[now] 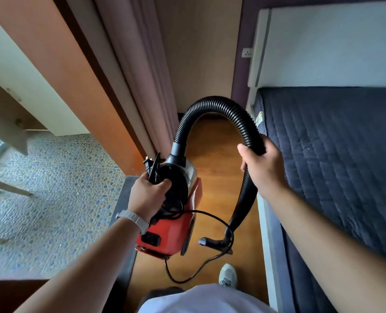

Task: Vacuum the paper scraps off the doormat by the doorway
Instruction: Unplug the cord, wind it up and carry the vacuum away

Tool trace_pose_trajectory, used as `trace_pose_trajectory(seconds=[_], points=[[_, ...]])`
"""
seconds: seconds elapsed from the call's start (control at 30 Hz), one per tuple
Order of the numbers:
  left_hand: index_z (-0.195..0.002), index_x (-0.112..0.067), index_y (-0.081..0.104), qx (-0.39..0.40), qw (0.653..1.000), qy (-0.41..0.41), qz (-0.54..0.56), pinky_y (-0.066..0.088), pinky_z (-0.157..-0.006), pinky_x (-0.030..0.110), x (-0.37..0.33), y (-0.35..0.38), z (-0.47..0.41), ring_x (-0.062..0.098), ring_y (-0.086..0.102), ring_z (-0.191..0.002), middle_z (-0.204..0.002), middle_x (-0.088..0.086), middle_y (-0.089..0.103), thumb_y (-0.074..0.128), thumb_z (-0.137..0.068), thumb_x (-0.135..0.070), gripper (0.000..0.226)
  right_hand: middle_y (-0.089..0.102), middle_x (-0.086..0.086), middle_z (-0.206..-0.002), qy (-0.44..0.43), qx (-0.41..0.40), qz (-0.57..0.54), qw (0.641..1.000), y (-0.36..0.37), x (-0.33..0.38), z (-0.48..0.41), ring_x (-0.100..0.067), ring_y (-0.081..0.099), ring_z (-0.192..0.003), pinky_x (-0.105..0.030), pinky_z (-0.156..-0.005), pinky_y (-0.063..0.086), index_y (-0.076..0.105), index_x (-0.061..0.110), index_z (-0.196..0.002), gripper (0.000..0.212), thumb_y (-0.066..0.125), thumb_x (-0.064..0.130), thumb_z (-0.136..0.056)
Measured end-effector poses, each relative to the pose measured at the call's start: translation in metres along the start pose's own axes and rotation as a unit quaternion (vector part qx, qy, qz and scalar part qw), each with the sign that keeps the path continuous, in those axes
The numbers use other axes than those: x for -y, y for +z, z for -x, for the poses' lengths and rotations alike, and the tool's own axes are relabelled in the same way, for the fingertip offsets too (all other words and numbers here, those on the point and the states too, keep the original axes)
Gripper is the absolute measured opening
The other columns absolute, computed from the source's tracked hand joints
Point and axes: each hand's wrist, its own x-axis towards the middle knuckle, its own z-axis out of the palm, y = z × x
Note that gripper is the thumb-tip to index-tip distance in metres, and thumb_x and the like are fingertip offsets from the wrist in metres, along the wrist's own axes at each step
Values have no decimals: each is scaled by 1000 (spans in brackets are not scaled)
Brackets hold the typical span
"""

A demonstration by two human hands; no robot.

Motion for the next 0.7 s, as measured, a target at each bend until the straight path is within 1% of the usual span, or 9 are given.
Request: trace_pose_trajectory(seconds=[0.07,0.1,0.23,0.3,0.37,0.43,0.57,0.63,0.7], points=[[-94,-18,65,-3,1000,6,4,48,-46,26,-15,10,-11,16,65,-56,-70,3,70,68,-80,-20,14,60,-1,-60,1,-1,-9,1000,-4,1,-22,-13,57,-50,-21,-49,46,61,17,-86,13,70,27,-86],[-96,-16,65,-3,1000,5,10,47,-45,25,-23,14,-17,15,65,-55,-71,3,70,68,-81,-20,16,60,-1,-60,-1,-1,-13,1000,-6,2,-31,-13,57,-50,-21,-49,46,61,16,-86,13,70,26,-86],[-95,-14,64,-3,1000,11,13,49,-43,25,-47,29,-45,8,59,-44,-64,2,67,68,-82,-17,13,60,-1,-60,-15,-8,-14,1000,-9,6,-66,-9,55,-47,-18,-47,44,62,13,-90,12,70,21,-88],[-94,-14,64,5,1000,15,10,49,-41,24,-55,36,-62,6,58,-42,-62,1,66,68,-82,-16,13,61,-1,-63,-17,-11,-12,1000,-8,6,-85,-7,55,-46,-17,-47,44,63,13,-93,10,70,19,-88],[-93,-15,65,11,1000,13,1,48,-41,23,-61,43,-84,7,58,-42,-61,0,66,68,-82,-18,12,61,0,-64,-11,-12,-14,1000,-3,3,-104,-10,55,-48,-21,-47,46,64,16,-96,10,70,18,-88],[-90,-16,65,17,1000,9,-3,49,-44,26,-64,51,-109,10,59,-44,-59,-1,65,69,-81,-20,11,61,0,-64,-3,-16,-4,1000,5,-2,-121,-12,54,-48,-24,-47,47,65,17,-96,11,71,18,-87],[-87,-18,65,47,999,7,-6,50,-49,30,-72,70,-169,13,58,-45,-57,-2,64,69,-79,-21,9,61,-5,-62,16,-48,33,998,22,-10,-162,-9,52,-45,-21,-44,44,65,15,-93,10,71,17,-86],[-87,-18,65,66,998,9,-9,49,-47,28,-81,78,-202,12,57,-45,-58,-1,64,69,-80,-20,9,61,-4,-61,31,-66,40,997,34,-13,-187,-9,53,-45,-21,-44,44,65,19,-92,9,71,19,-85],[-88,-16,66,78,997,8,-2,49,-47,28,-92,83,-238,13,58,-45,-60,1,65,70,-79,-19,10,61,-1,-59,43,-79,48,995,49,-12,-213,-10,54,-45,-24,-45,45,63,25,-87,9,72,24,-85]])
